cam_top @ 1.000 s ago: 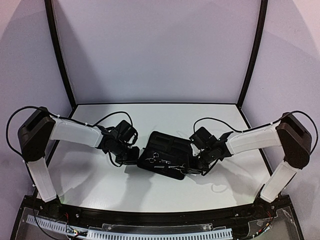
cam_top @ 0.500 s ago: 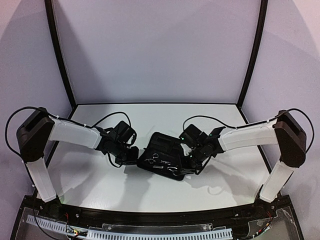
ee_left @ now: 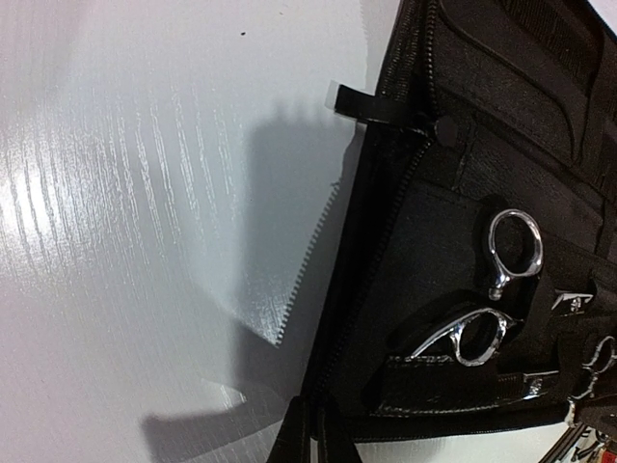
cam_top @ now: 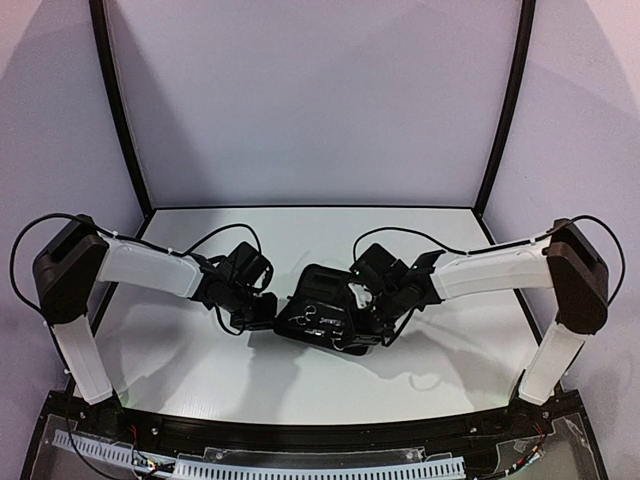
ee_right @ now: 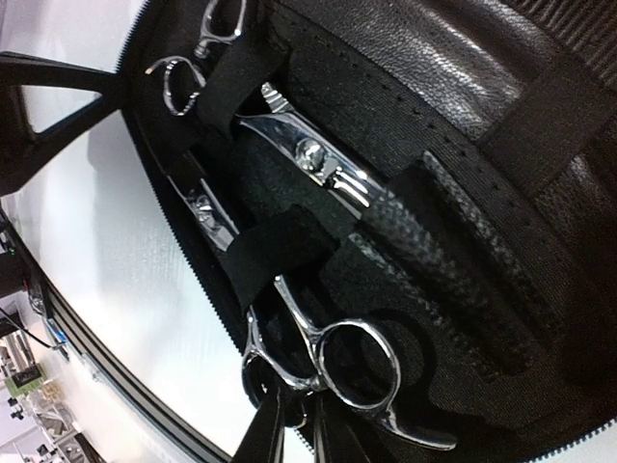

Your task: Sort the hair-cutting tools

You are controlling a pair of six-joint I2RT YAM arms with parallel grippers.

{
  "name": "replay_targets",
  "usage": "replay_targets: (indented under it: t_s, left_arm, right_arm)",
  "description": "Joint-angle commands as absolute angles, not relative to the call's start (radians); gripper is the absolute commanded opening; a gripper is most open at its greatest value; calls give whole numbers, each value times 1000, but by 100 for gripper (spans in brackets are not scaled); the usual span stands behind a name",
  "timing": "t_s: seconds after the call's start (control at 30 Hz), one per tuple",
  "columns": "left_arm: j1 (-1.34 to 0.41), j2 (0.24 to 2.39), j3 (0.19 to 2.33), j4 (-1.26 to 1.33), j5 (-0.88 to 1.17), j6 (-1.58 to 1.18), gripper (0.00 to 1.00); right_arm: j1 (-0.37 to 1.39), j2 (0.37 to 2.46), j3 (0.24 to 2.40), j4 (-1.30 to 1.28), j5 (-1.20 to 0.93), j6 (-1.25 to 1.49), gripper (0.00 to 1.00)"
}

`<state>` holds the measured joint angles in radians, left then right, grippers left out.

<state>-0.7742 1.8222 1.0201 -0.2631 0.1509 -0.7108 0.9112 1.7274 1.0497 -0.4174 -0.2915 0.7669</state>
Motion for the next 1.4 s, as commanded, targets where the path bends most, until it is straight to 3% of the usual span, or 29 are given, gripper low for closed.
replay_targets:
  t_s: [0.0,0.3,0.57,0.7,0.77,0.83,0.9,1.03,1.13,1.37]
  left_arm:
    - [-801,1909,951,-318,151,-716,1]
    - [-802,1885,926,-285,164,-729,1]
    - [-801,1845,940,-300,101,-718,1]
    - [-801,1819,982,-349,21,-693,1]
    - [-801,1808,1000,-359,14,-686,1]
    - [-801,1794,1022,-371,-21,-683,3]
    - [-801,1782,1041,-382,-47,-686,13]
    - [-801,1733,1059,-402,-70,-706,46]
    - [-801,1660,1029,-412,-101,-735,68]
    - [-801,1484,826,-254,45,-864,96]
  right_arm:
    - [923,1779,1110,-283,-333,731,12]
    - [927,1846,1177,-237,-317,670,19]
    - [928,1690,1152,-424,-189,602,40]
    - [927,1546,1156,-619,-37,558,55]
    - [923,1484,1168,-684,48,534,70]
    - [900,1438,1173,-710,90,526,91]
    - [845,1403,1158,-690,76,514,98]
    - [655,1412,1148,-604,-171,466,99]
    - [567,1485,1197,-597,-223,390,99]
    - [418,1779,1372,-660,-447,175,97]
